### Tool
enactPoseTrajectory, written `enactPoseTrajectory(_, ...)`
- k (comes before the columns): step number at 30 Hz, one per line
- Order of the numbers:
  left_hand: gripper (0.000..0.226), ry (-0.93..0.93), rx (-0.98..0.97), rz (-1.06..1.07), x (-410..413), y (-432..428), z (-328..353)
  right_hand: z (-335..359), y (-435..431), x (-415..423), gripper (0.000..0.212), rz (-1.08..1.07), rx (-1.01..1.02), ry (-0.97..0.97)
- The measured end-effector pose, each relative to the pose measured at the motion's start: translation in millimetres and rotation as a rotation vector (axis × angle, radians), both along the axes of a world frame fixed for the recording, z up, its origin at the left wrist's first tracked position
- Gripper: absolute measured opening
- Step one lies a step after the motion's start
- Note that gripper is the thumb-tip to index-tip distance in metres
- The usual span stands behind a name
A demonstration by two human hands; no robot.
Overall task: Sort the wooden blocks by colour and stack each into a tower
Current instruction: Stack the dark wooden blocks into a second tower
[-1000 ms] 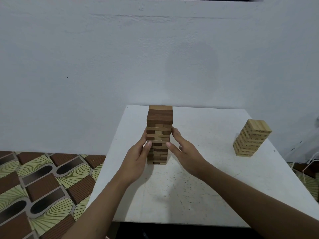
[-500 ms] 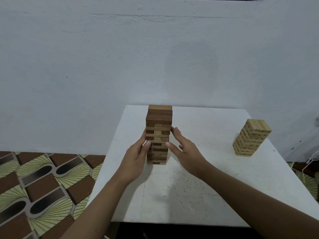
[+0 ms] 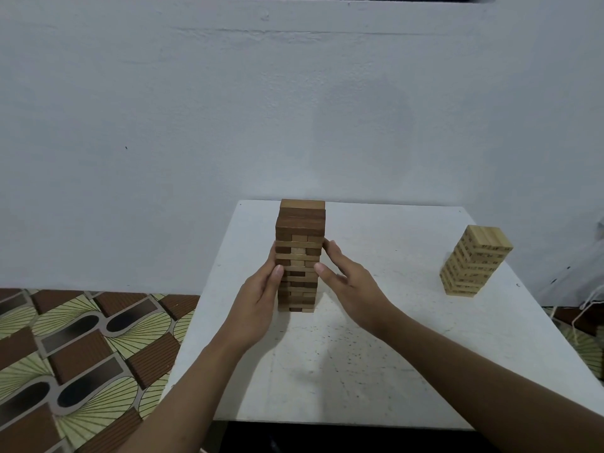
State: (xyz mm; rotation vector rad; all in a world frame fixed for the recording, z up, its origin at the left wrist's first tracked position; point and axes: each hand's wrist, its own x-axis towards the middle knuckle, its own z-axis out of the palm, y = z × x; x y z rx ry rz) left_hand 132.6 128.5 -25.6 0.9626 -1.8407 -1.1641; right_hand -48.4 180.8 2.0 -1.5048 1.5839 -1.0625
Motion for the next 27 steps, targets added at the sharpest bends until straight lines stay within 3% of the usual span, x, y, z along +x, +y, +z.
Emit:
enactPoseTrajectory(8, 0.044, -0.015, -0.024, 0.036, -1.5, 2.6, 2.5, -0.1, -1.2, 0.5, 0.049, 0.0, 0.003, 0.013)
enactPoseTrajectory(27, 0.042, -0.028, -0.06, 0.023, 0.0, -1.8, -1.6, 1.4, -1.0, -0.3, 0.057, -0.023, 0.012, 0.038)
